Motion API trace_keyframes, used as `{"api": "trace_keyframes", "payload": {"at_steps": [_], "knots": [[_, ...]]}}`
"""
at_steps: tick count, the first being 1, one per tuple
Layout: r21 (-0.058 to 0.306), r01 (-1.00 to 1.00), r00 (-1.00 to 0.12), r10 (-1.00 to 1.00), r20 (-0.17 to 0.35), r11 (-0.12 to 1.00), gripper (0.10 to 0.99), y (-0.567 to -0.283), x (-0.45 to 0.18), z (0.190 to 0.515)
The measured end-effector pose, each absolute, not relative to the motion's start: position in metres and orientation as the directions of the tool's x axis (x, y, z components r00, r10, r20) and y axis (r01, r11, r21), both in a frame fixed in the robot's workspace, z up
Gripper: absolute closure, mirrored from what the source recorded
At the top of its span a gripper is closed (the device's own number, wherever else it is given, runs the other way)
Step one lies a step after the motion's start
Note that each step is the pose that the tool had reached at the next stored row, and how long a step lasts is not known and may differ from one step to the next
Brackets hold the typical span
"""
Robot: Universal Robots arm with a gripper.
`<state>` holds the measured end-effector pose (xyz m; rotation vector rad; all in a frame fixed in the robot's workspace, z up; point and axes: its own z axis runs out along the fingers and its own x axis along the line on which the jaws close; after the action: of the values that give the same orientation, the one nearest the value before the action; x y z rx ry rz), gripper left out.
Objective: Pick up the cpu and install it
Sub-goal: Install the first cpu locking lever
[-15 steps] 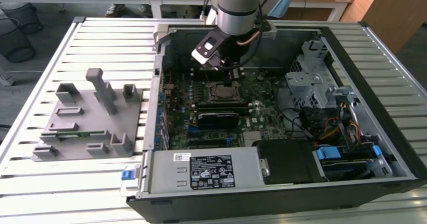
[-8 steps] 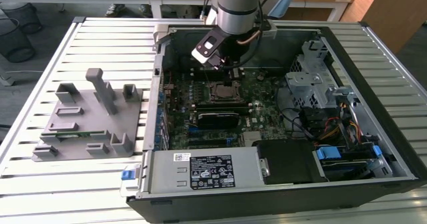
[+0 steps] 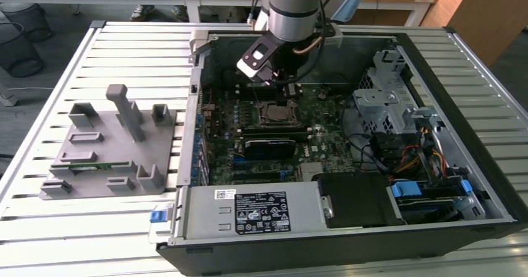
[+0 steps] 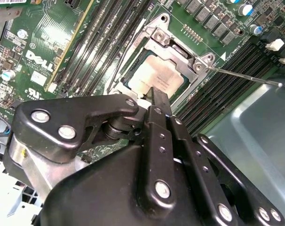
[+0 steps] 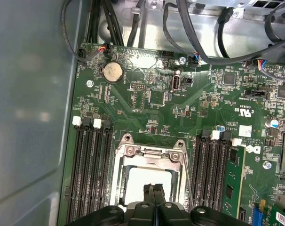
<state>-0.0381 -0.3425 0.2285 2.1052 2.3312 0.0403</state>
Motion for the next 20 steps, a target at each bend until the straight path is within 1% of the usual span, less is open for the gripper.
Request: {"api": "trace_keyframes", "payload": {"at_steps": [20], "knots": [[0.019,0.995,-0.102,0.995,0.017,0.101,0.98,-0.3425,-0.0381,0.2359]]}}
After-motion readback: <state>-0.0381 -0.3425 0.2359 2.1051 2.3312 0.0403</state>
